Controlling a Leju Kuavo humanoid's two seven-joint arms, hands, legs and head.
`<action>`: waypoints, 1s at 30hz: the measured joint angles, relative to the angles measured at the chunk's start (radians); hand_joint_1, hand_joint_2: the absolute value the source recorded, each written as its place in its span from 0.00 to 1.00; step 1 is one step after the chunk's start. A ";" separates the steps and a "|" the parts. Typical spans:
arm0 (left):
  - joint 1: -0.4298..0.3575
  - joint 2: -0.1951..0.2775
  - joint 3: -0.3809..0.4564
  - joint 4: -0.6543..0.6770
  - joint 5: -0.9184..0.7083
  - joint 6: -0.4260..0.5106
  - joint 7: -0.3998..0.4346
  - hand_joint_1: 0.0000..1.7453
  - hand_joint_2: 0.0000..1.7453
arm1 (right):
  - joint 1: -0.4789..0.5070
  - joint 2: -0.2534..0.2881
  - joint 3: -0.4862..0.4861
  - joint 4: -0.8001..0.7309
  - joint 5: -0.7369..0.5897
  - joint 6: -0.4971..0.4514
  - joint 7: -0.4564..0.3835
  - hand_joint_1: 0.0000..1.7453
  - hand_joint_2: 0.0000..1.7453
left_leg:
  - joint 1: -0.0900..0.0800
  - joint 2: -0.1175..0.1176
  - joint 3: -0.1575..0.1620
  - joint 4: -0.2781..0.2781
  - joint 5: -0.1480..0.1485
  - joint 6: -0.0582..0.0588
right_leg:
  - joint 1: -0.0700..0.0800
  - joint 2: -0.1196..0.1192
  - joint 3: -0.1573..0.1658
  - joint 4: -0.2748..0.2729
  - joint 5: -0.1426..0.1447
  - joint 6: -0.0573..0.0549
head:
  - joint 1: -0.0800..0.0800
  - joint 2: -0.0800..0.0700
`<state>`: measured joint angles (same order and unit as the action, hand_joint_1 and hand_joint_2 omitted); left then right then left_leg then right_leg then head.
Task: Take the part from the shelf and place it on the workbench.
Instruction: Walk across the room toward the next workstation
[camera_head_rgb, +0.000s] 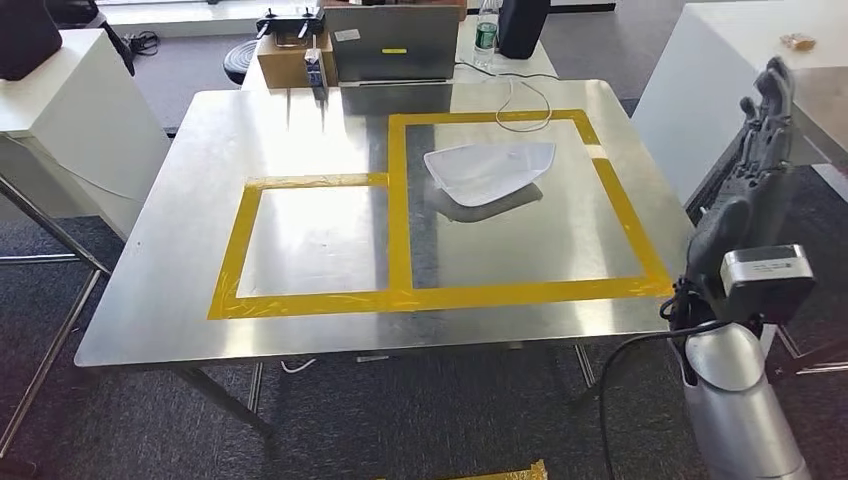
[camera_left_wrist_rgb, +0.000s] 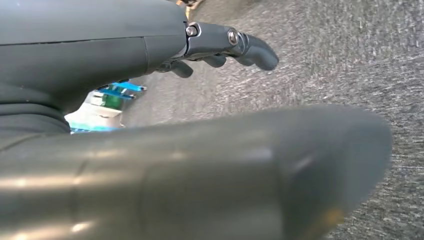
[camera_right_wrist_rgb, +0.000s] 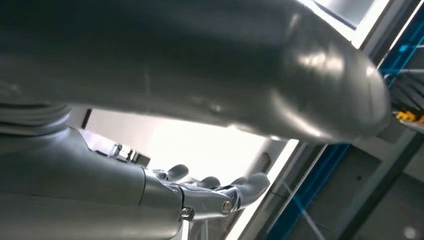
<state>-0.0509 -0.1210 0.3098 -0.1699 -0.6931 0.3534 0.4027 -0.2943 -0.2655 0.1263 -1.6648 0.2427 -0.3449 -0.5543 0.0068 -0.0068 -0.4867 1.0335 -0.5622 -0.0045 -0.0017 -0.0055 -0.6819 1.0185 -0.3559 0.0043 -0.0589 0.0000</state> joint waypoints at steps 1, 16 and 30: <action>-0.001 -0.002 0.000 0.000 -0.003 0.000 -0.001 0.00 0.00 | 0.038 -0.004 -0.017 -0.026 0.008 -0.002 -0.008 0.00 0.00 | 0.001 0.000 -0.007 -0.003 0.007 0.009 | -0.001 0.000 0.001 -0.003 0.004 0.007 | 0.000 0.000; -0.033 -0.006 0.000 -0.004 -0.019 0.000 0.002 0.00 0.00 | 0.391 0.000 -0.121 -0.177 0.123 -0.058 -0.052 0.00 0.00 | 0.003 0.017 -0.143 0.001 0.153 -0.003 | 0.005 0.004 0.197 -0.018 -0.175 -0.009 | 0.001 0.000; -0.015 0.031 0.048 -0.004 0.019 0.000 0.007 0.00 0.00 | 0.355 0.079 -0.051 0.304 0.118 0.076 0.155 0.00 0.00 | 0.000 0.006 0.010 -0.005 0.001 -0.009 | 0.000 -0.003 0.022 0.000 -0.022 -0.010 | 0.000 0.000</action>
<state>-0.0659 -0.0902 0.3574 -0.1741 -0.6736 0.3533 0.4093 0.0607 -0.1862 0.0753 -1.3604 0.3610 -0.2693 -0.3996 0.0067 -0.0012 -0.4767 1.0286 -0.5610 -0.0132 -0.0017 -0.0083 -0.6602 1.0187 -0.3780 -0.0053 -0.0589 0.0000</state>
